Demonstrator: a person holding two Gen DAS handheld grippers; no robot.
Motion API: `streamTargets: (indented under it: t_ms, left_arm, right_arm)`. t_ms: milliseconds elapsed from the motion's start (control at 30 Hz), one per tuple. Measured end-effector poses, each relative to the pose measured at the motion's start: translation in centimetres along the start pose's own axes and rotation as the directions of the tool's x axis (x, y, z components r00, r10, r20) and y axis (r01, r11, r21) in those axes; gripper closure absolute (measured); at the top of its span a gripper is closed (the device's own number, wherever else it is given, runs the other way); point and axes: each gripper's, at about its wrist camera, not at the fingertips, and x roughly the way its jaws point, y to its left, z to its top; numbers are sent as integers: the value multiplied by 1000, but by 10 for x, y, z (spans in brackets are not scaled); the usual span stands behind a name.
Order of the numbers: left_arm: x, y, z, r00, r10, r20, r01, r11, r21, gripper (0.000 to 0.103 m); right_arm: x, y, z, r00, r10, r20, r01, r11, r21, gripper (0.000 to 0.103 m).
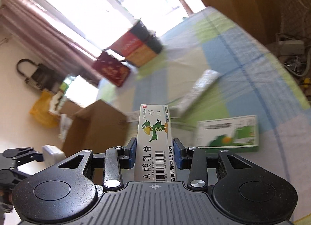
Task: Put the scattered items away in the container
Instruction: 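Lift the night-light with the left gripper while the right gripper grasps the parrot medicine box, then lower both held items into the cardboard box and open both grippers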
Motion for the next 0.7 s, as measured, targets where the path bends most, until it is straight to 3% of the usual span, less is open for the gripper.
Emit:
streamTargets:
  t_ms: [400,700]
  left_arm:
    - [-46,54,-54,996,84,35,-78,986,-150,42]
    - [-52,89,-88,994,104,19,-97,969,-228,42]
  right_arm:
    - [26,109,-10,989,122,-88,-136,973,-185,62]
    - [75,178,-31,968,174,-184,-212,954,-214,62]
